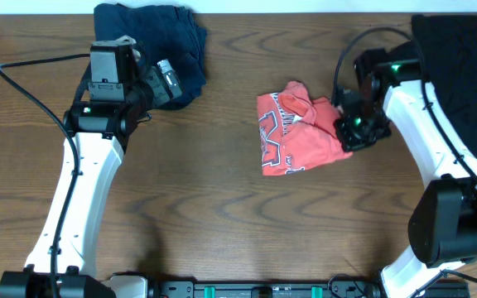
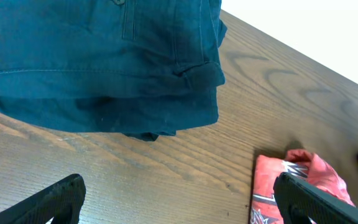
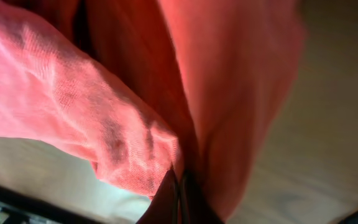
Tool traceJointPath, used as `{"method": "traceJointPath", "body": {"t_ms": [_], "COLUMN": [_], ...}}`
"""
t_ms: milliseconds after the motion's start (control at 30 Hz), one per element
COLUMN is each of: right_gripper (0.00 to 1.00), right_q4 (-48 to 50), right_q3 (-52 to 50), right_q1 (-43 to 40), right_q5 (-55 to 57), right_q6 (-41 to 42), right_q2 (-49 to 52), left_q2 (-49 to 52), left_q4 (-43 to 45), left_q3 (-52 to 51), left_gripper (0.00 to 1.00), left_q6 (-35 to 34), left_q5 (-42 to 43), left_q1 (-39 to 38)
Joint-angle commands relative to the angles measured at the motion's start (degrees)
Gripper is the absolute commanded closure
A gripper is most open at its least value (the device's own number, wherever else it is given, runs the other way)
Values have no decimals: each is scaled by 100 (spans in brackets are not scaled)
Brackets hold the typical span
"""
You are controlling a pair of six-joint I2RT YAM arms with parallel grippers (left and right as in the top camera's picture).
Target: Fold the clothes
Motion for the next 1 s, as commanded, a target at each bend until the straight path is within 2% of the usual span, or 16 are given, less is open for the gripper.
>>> {"method": "traceJointPath", "body": {"t_ms": [0,167,233,267,333,400,667,833,900,967], "right_gripper": [99,99,94,86,54,50,50,55,63,80], "right_q4": [-28,24,177,245,492,837,1108,973,973,944], "right_q3": [-142,319,581,708,918,942,905,844,844,844], "right_q1": [-28,72,184,238,391,527,748,841,839,824], "right_q5": [-57,-570,-612,-610,-610,-564,-568,-417,-96,227], "right_q6": [166,-173,-199,-197,-120,188,984,1346,1617,1773], "right_q2": [17,-181,-319,-374,-455,-461,195,737,901,986], "left_q2": [66,157,208,227,236,236,236,236,236,236], "left_q4": [-13,-33,-39,-35,-2,90,118,114,114,116], "left_q3": [0,0,0,0,0,0,0,0,0,0], "left_gripper": [2,2,2,2,2,2,2,2,2,2], "left_q6": [96,98,101,98,96,96,96,96,96,96], "left_q5": [-48,-48,-50,-50,-50,-50,-50,-50,-50,-50], "left_q1": [15,15,15,15,15,15,15,15,15,15]}}
